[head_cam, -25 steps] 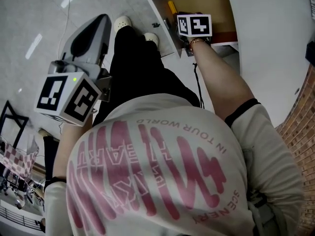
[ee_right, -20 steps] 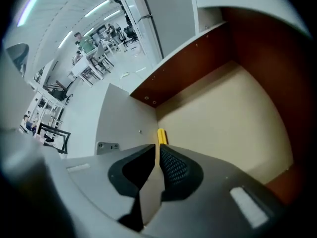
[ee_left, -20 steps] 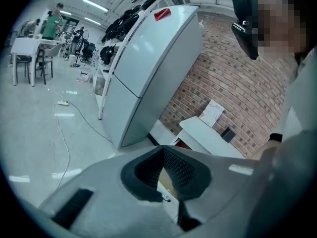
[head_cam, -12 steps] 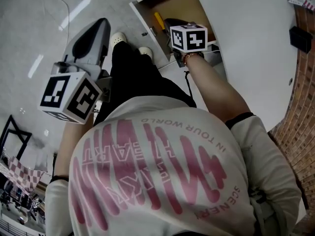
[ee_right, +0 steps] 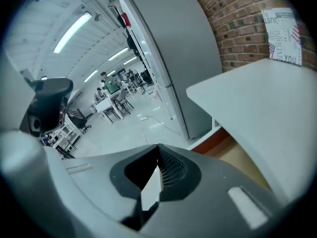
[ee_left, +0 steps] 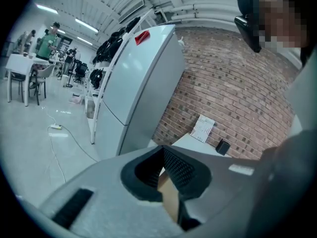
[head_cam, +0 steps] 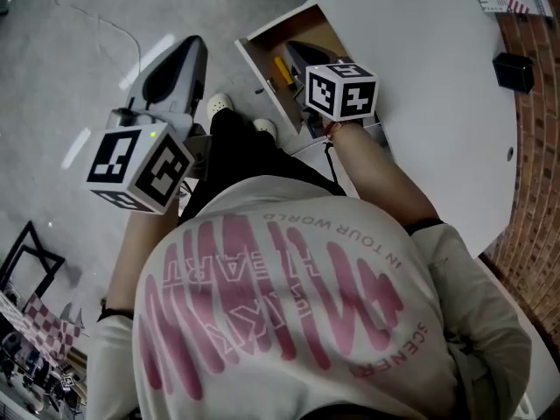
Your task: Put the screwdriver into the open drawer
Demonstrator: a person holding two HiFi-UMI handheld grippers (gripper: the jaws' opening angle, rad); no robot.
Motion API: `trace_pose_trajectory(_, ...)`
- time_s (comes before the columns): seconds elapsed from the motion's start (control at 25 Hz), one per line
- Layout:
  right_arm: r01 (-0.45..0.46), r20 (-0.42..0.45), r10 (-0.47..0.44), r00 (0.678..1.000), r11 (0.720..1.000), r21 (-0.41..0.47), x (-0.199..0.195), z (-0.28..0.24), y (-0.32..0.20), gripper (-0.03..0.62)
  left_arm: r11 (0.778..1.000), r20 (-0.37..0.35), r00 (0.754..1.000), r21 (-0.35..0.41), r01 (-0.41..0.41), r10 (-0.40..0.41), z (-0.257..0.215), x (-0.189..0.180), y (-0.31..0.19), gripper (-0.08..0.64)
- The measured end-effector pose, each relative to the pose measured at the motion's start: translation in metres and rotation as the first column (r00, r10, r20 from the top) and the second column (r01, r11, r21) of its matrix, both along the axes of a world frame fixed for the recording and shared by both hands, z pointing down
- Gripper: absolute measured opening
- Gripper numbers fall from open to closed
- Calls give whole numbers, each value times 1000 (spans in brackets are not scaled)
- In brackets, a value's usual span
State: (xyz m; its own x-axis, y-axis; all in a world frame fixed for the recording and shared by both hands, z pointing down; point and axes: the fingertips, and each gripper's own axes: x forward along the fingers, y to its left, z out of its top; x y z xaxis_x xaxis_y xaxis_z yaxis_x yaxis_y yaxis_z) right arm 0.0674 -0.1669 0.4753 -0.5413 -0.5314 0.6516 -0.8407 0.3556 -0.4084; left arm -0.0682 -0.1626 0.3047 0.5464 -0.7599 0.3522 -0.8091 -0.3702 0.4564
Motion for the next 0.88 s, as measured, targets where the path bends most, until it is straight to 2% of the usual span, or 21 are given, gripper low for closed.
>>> trace_pose_trajectory(0.2,6,70,-17,997,989,147,-14,-65,-26,11,996,22,999,85,41,-43,-34,-7,-11,2)
trace_pose_trajectory(0.44,10,148,-55,987,959,285,-29,-142,-33,11,986,17,997,149,73,-76,-66,-9,-10,2)
trace_pose_trajectory(0.64,-1,188,-83,979,913,409,-40,-202,-38,10,975,20,997,211,62,-68,-91,-5,-13,2)
trace_pose_trajectory(0.88,-104,294,-65,954,846,523,-19,-277,-38,9,957,34,998,289,32,-43,-126,12,-11,2)
